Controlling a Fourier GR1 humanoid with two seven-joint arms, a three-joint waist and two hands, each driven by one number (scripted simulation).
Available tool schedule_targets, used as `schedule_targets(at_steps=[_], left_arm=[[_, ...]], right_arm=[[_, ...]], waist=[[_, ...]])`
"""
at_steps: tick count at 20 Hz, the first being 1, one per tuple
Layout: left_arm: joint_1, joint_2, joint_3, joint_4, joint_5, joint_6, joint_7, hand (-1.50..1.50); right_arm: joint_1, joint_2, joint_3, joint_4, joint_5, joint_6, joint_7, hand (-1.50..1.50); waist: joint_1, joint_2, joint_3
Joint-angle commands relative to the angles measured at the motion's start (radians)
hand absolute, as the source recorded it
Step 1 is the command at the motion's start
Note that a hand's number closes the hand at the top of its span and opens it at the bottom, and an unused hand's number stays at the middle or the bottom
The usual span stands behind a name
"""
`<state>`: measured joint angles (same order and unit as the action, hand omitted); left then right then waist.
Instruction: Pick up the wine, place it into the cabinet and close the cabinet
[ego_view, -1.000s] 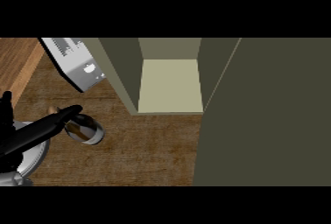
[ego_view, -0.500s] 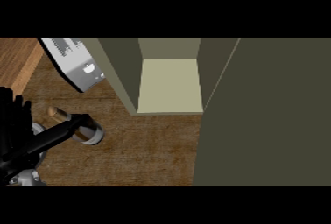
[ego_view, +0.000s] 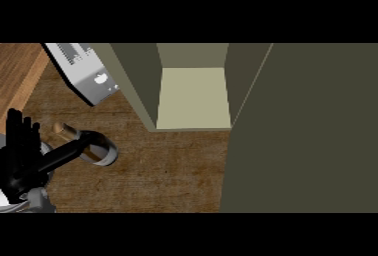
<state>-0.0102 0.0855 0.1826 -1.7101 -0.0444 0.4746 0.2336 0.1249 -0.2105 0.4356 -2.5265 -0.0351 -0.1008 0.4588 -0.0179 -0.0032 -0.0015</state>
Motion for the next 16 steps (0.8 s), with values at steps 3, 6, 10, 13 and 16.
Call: schedule_targets(at_steps=[3, 6, 10, 13, 16], left_arm=[[-0.028, -0.001, 0.047, 0.147, 0.049, -0.028, -0.089, -1.5], [-0.013, 0.01, 0.104, 0.254, 0.109, -0.085, -0.223, -1.5], [0.006, 0.01, 0.108, 0.266, 0.133, -0.113, -0.215, -1.5], [-0.002, 0.007, 0.108, 0.329, 0.165, -0.173, -0.281, -1.5], [-0.067, -0.027, 0.117, 0.447, 0.163, -0.15, -0.368, -1.5]], right_arm=[[0.072, -0.035, 0.016, -0.272, 0.003, -0.013, 0.103, -1.5], [0.055, -0.028, 0.005, -0.245, -0.008, -0.021, 0.086, -1.5], [0.123, -0.066, 0.016, -0.288, -0.005, -0.005, 0.062, -1.5], [0.021, -0.051, -0.019, -0.238, -0.022, -0.021, 0.112, -1.5], [0.079, -0.062, -0.003, -0.243, -0.015, -0.005, 0.06, -1.5]], waist=[[-0.003, -0.001, 0.0], [0.0, 0.001, 0.0], [-0.005, -0.003, 0.001], [0.01, 0.001, 0.0], [-0.002, 0.001, 0.001]])
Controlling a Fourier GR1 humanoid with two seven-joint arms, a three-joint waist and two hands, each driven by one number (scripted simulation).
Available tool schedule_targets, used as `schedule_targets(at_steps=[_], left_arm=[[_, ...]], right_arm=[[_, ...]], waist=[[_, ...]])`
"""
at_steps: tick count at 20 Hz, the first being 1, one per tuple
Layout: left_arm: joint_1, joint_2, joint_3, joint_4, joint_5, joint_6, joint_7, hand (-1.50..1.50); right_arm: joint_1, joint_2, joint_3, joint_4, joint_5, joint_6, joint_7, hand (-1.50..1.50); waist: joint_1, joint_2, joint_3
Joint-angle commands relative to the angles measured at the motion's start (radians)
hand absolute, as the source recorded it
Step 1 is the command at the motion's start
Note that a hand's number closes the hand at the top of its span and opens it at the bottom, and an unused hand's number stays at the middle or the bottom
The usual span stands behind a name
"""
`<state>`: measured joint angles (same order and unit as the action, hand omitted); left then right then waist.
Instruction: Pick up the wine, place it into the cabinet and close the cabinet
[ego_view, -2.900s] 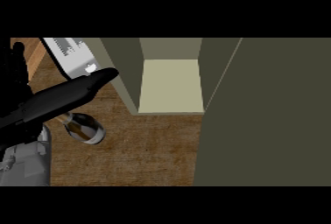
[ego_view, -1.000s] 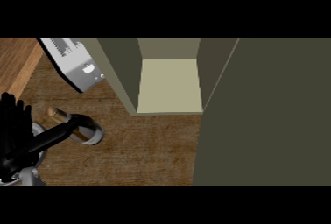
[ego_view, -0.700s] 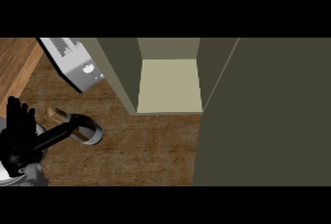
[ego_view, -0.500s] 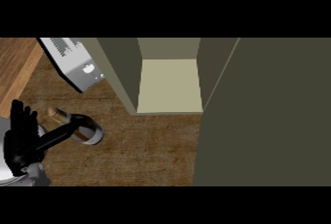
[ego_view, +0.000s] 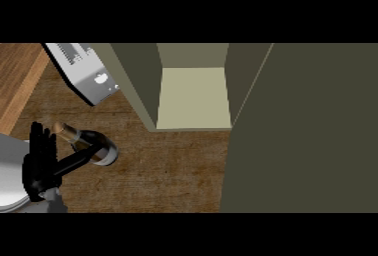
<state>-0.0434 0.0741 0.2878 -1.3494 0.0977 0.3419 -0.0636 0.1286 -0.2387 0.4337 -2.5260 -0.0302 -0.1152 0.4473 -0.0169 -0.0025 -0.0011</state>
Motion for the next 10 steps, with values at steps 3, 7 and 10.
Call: schedule_targets(at_steps=[3, 7, 10], left_arm=[[-0.044, -0.003, 0.027, 0.162, 0.026, -0.039, -0.112, -1.5], [-0.028, -0.018, 0.027, 0.217, 0.037, -0.066, -0.179, -1.5], [-0.059, -0.043, 0.028, 0.287, 0.035, -0.056, -0.228, -1.5]], right_arm=[[-0.009, -0.009, -0.014, -0.239, -0.022, -0.027, 0.145, -1.5], [0.056, -0.021, -0.02, -0.241, -0.04, -0.008, 0.087, -1.5], [0.021, -0.001, 0.035, -0.237, -0.006, -0.026, 0.103, -1.5]], waist=[[0.002, 0.002, -0.001], [0.0, 0.0, 0.0], [-0.003, 0.001, -0.001]])
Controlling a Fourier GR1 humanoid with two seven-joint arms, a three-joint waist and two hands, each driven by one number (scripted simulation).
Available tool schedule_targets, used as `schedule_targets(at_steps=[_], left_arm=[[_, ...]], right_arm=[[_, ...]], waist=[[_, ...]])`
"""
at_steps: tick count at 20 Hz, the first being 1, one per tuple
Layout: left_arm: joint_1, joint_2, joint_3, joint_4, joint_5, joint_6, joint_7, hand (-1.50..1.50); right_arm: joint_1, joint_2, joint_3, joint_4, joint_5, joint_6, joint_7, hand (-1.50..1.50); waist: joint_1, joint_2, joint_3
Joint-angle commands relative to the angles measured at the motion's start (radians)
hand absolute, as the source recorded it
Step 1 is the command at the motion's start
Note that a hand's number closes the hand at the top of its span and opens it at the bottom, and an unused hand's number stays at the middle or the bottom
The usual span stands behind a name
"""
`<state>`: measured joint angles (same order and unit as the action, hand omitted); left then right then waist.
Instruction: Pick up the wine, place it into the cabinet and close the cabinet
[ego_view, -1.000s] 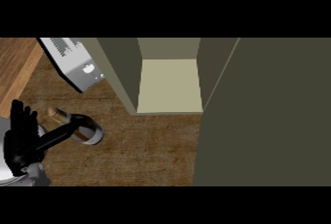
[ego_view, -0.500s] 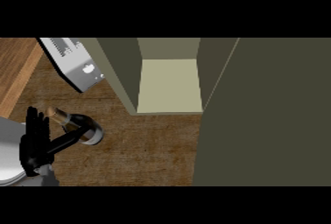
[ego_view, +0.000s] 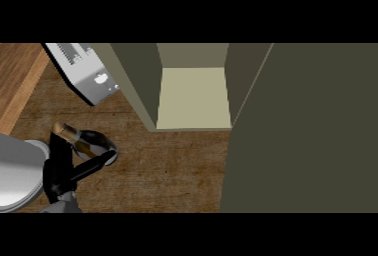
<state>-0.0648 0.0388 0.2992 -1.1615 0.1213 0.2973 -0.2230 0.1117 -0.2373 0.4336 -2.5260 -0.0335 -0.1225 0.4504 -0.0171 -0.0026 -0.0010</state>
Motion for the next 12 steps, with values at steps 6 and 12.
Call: schedule_targets(at_steps=[6, 12], left_arm=[[-0.033, -0.026, 0.078, 0.17, 0.097, -0.071, -0.176, -1.5], [-0.069, -0.038, 0.05, 0.188, 0.211, -0.034, -0.212, -1.5]], right_arm=[[0.04, -0.03, 0.027, -0.269, 0.007, -0.024, 0.144, -1.5], [0.041, -0.034, 0.031, -0.266, 0.015, -0.039, 0.129, -1.5]], waist=[[-0.001, 0.0, -0.002], [-0.001, -0.003, -0.001]])
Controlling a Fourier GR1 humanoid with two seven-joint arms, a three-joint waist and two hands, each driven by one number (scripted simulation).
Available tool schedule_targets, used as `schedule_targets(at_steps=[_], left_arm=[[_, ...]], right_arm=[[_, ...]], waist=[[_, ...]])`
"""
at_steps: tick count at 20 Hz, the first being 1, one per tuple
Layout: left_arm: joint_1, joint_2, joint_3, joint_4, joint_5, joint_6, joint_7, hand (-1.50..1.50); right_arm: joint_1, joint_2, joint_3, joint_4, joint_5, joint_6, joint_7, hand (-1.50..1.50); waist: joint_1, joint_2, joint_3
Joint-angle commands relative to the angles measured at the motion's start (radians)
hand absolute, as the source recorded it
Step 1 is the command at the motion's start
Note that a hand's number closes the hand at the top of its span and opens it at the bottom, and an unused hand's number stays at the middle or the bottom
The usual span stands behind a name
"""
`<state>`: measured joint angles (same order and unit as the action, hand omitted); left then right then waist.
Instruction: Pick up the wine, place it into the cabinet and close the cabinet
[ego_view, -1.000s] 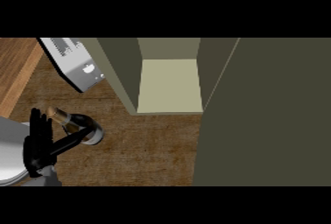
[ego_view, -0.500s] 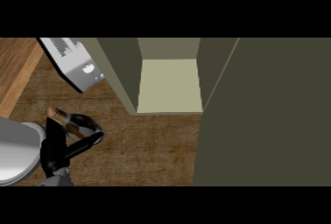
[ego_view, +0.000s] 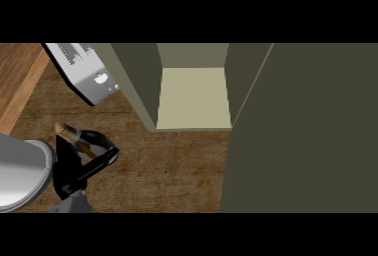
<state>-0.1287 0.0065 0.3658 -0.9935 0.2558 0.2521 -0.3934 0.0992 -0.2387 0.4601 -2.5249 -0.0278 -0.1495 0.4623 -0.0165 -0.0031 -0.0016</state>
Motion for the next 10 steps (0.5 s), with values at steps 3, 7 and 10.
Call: schedule_targets(at_steps=[3, 7, 10], left_arm=[[-0.109, -0.006, 0.065, 0.15, 0.106, -0.026, -0.125, -1.5], [-0.106, 0.012, 0.076, 0.155, 0.138, -0.08, -0.113, -1.5], [-0.087, -0.002, 0.073, 0.183, 0.149, -0.129, -0.165, -1.5]], right_arm=[[0.045, -0.001, 0.025, -0.143, 0.029, -0.006, 0.01, -1.5], [0.018, -0.036, -0.028, -0.215, -0.025, 0.001, 0.101, -1.5], [0.055, -0.056, -0.052, -0.227, -0.054, 0.025, 0.069, -1.5]], waist=[[-0.003, 0.003, 0.0], [0.002, 0.002, 0.001], [0.002, 0.002, 0.001]])
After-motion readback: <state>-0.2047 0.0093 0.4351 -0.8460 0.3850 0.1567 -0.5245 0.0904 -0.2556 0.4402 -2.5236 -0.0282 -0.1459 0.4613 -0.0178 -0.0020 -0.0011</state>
